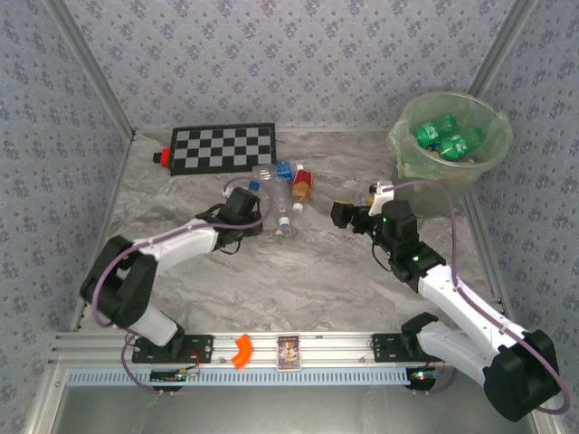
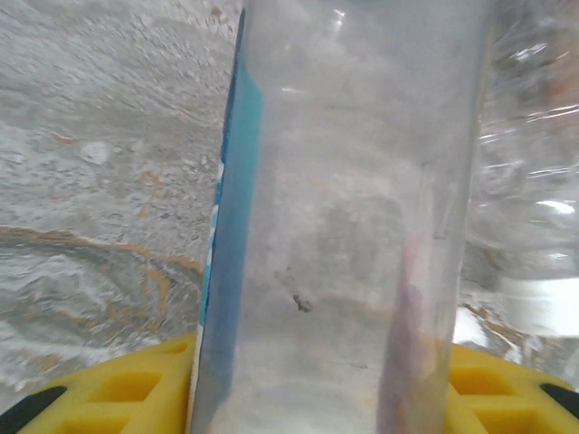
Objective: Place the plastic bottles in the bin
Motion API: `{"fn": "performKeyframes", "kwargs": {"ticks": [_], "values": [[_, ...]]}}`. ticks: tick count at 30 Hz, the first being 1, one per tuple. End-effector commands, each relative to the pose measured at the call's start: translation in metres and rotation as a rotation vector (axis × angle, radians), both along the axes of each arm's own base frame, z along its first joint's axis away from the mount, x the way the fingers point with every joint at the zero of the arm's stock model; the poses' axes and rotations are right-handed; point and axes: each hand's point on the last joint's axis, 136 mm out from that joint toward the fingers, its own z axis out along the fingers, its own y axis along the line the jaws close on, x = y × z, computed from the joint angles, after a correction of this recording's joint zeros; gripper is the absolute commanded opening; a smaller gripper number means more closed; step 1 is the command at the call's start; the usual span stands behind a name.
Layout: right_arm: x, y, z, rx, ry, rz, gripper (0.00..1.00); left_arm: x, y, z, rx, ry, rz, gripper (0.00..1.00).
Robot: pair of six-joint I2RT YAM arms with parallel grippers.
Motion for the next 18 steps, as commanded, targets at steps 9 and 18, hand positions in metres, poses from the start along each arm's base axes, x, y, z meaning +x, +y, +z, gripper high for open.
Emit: {"fn": "performKeyframes", "kwargs": {"ticks": [9, 18], "values": [[-0.003, 0.034, 0.034, 0.24, -0.01, 0.149, 1.0, -0.053, -0.017, 0.075, -0.076, -0.233, -0.228, 0.5], [-0.008, 0.107, 0.074, 0.365, 0.135, 0.398, 0.73, -0.098, -0.025, 0.112, -0.12, -0.378, -0.4, 0.5]]}}
